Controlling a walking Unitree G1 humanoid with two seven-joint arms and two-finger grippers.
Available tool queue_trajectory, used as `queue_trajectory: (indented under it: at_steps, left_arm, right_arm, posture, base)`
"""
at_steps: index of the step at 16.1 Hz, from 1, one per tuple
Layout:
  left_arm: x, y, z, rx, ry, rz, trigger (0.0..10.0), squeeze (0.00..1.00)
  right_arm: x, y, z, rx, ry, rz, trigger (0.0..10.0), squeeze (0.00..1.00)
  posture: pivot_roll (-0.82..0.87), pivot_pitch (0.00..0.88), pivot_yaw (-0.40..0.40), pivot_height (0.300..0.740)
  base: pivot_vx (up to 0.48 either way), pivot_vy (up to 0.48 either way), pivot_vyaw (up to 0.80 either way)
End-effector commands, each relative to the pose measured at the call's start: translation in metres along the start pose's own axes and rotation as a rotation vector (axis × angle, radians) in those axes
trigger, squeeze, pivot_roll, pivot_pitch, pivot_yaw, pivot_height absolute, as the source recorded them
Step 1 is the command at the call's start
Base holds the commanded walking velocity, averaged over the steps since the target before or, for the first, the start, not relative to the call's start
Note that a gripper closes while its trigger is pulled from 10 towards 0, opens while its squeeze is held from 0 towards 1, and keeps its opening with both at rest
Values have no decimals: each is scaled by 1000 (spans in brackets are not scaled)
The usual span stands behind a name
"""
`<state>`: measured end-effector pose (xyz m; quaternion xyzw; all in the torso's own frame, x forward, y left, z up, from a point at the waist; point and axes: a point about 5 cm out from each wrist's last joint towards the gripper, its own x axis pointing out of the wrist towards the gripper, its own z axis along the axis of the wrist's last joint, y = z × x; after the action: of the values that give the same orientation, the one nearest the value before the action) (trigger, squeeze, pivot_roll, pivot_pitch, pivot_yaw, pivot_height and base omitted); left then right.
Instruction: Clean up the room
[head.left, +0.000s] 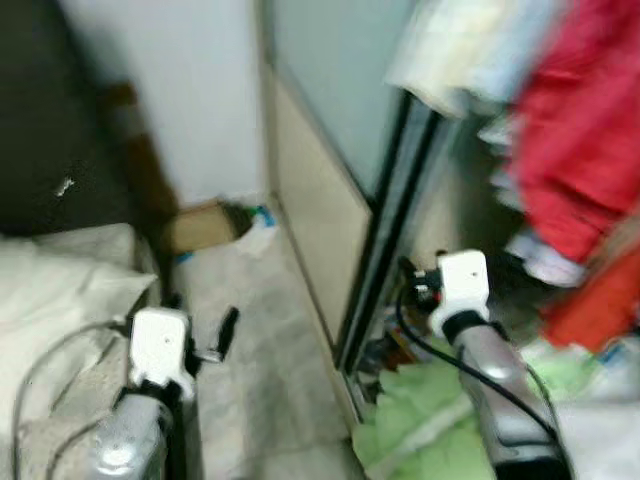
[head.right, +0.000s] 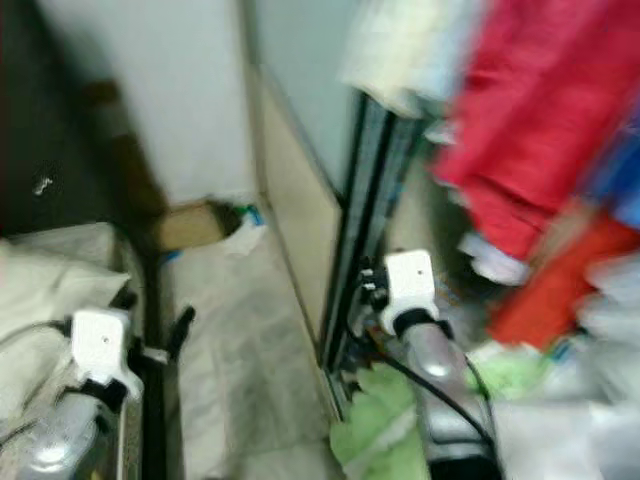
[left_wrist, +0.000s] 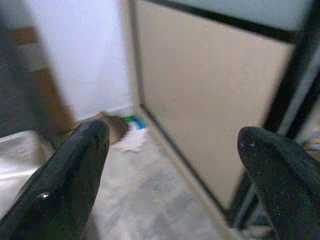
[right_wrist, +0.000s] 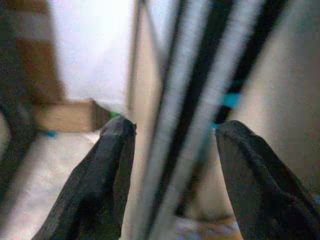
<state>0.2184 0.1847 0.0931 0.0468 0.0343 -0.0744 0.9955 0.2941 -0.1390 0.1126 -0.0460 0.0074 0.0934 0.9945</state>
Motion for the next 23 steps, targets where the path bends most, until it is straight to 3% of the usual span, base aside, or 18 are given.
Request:
queue_trajectory:
  at_steps: [1, 5, 8, 10, 14, 19, 23]
  left_arm:
    - [4, -2, 3, -5, -7, -6, 10000, 0]
    - [15, -1, 6, 22, -2, -69, 10000, 0]
    - [26, -1, 6, 41, -7, -86, 10000, 0]
    - [26, -9, 5, -13, -9, -114, 10000, 0]
    - [29, -18, 2, 1, -8, -149, 10000, 0]
    - [15, -13, -7, -28, 11, -45, 10000, 0]
    - [21, -20, -11, -46, 17, -59, 10000, 0]
  right_arm:
    - [-5, -8, -4, 6, 5, -45, 10000, 0]
    - [-16, -8, -16, 31, 21, -118, 10000, 0]
    - [-19, -8, -21, -5, 24, -135, 10000, 0]
    - [-22, -13, -25, -56, 47, -147, 10000, 0]
    - [-14, -15, -25, -60, 43, -126, 10000, 0]
    - [-6, -13, -19, -57, 23, -94, 10000, 0]
    - [-1, -8, -29, -19, 52, -89, 10000, 0]
  posture:
    - [25, 43, -48, 740]
    - [4, 27, 41, 740]
    - [-18, 10, 24, 740]
    - [-38, 2, -11, 740]
    - [-37, 1, 6, 740]
    - [-5, 15, -42, 740]
    - [15, 0, -66, 740]
  base:
    - [0, 0, 0]
    - [0, 0, 0]
    - [0, 0, 0]
    - [0, 0, 0]
    - [0, 0, 0]
    - [0, 0, 800]
    - [0, 0, 800]
